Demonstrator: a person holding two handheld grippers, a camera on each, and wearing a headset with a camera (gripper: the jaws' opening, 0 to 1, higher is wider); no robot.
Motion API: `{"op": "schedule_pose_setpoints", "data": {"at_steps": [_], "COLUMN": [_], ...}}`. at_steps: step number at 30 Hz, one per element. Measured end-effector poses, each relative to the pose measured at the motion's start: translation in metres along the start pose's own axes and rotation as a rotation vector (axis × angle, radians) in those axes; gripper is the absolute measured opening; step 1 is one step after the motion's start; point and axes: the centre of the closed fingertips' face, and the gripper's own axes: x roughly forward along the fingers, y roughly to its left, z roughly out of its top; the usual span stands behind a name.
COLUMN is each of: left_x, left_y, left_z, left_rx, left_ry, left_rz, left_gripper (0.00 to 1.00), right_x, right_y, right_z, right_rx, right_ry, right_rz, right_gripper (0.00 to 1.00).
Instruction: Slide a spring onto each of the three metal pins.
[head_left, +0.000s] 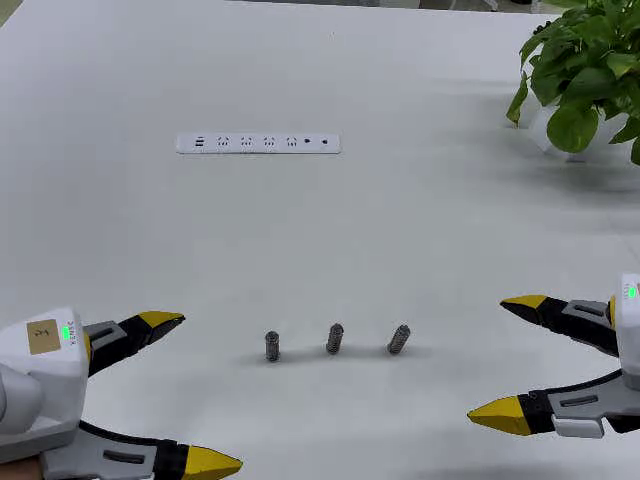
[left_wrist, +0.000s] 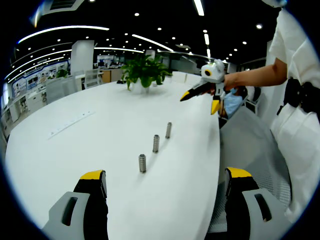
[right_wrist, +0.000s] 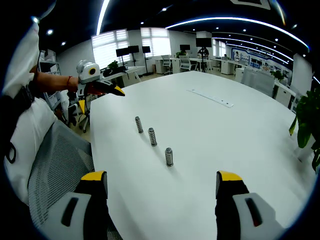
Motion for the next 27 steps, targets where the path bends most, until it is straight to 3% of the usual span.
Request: {"op": "schedule_pose_setpoints", "data": {"at_steps": [12,27], "left_x": [-0.0003,-0.0038], "left_y": [-0.0016,0.0018], "left_z": [0.0022,-0.0043], "left_rx": [0.004,0.017], "left_ry": [0.001,0.006], "left_rz": [0.001,-0.001], "left_gripper": [1.0,1.0], "right_x": [0.0001,-0.0044], "right_y": [-0.0016,-0.0021], "right_z": [0.0,-0.0005], "right_rx": [-0.002,-0.012], "right_ry": [-0.01,-0.015], "right_rz": [-0.003,-0.008], "right_gripper": [0.9,0.9]}}
